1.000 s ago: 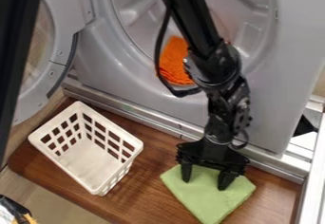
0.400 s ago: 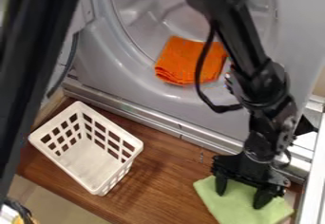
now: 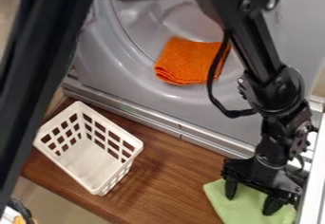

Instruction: Moved the green cloth to the right side of the table

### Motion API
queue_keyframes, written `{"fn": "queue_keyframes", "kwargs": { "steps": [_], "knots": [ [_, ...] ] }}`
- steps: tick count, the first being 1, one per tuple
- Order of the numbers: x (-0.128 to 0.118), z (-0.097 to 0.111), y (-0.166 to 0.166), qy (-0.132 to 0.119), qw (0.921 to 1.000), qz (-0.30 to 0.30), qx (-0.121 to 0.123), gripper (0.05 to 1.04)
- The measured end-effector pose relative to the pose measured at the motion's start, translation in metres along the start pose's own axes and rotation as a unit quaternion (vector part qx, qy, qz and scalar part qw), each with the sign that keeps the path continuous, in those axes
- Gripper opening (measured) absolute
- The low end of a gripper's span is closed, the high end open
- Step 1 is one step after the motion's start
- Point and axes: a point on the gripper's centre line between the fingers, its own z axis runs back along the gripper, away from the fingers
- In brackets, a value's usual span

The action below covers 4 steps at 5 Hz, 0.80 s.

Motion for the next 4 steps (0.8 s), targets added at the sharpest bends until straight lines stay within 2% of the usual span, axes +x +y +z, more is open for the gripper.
{"fn": "queue_keyframes", "kwargs": {
  "steps": [1, 2, 3, 4],
  "knots": [
    [-0.008, 0.002, 0.000, 0.004, 0.9998, -0.012, 0.017, 0.999],
    [-0.015, 0.015, 0.005, 0.000, 0.9997, -0.004, 0.026, 0.999],
    [-0.012, 0.034, 0.008, -0.019, 0.9992, 0.018, 0.031, 0.999],
    [-0.017, 0.047, 0.012, -0.028, 0.9988, 0.028, 0.027, 0.999]
  ]
}}
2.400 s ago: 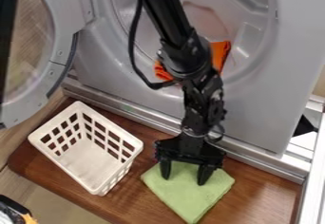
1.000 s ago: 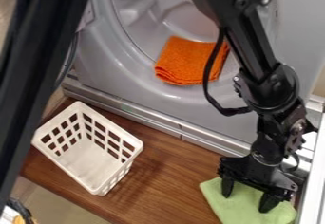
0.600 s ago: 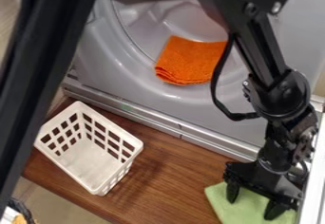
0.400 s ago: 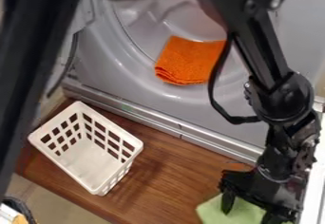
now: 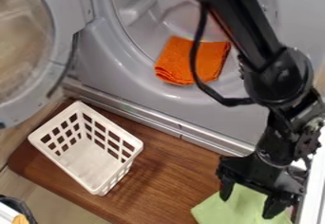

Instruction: Moved the green cloth to the right side of the table

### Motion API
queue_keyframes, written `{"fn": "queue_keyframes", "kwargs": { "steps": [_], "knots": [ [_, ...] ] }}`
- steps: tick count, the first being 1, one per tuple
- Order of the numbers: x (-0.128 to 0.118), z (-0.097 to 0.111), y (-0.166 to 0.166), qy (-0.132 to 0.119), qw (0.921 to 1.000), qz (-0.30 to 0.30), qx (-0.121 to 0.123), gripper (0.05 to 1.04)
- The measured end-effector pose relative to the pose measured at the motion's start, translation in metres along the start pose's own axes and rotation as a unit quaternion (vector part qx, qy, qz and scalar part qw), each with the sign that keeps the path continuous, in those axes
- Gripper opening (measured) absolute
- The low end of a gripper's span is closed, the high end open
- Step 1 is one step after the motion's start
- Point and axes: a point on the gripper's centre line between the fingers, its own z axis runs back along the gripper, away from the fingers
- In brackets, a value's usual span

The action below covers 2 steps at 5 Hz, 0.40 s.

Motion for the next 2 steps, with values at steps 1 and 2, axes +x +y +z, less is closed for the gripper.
{"fn": "queue_keyframes", "kwargs": {
  "steps": [1, 2],
  "knots": [
    [-0.003, 0.019, 0.006, -0.013, 0.9999, 0.006, -0.008, 0.999],
    [-0.007, 0.040, 0.015, -0.026, 0.9996, 0.010, -0.004, 0.999]
  ]
}}
